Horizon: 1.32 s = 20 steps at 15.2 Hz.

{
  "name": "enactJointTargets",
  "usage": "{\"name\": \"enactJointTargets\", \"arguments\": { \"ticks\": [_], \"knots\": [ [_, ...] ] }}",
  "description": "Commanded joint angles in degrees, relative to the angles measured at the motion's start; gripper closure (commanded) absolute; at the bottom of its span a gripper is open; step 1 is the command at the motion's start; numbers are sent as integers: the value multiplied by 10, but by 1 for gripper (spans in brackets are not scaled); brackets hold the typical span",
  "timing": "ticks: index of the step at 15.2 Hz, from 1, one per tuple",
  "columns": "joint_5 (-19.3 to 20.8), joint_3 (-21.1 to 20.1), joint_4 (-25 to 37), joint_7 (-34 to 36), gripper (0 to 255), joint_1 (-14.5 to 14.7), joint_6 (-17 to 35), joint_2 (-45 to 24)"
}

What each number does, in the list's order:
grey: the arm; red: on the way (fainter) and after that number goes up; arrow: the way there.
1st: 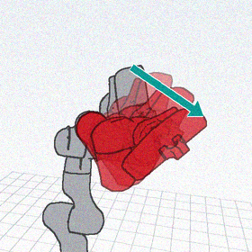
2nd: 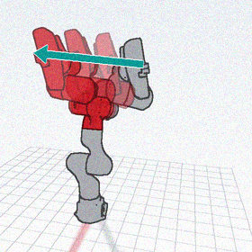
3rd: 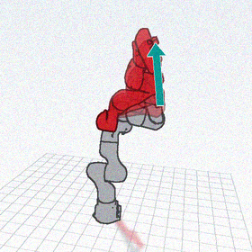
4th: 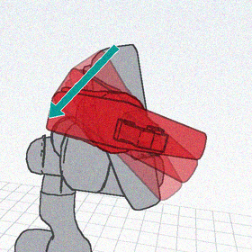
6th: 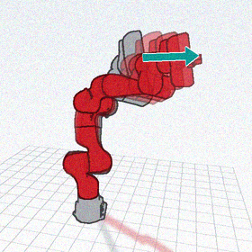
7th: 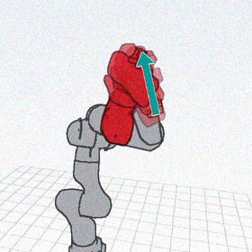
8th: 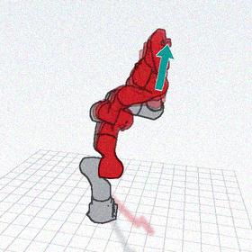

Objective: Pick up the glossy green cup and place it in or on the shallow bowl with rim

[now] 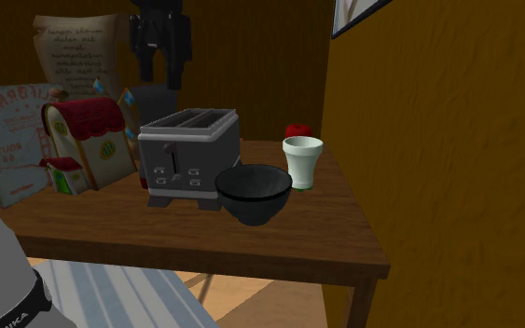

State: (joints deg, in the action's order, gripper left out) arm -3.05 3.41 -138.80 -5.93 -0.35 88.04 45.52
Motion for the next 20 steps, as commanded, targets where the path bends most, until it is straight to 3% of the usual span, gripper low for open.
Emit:
{"name": "enactJointTargets", "arguments": {
  "ticks": [1,11,20],
  "knots": [
    [0,0,0,0,0,0,0,0],
    [8,38,84,-51,0,-1,133,-213],
    [-14,65,223,-99,0,-3,196,-414]
  ]
}}
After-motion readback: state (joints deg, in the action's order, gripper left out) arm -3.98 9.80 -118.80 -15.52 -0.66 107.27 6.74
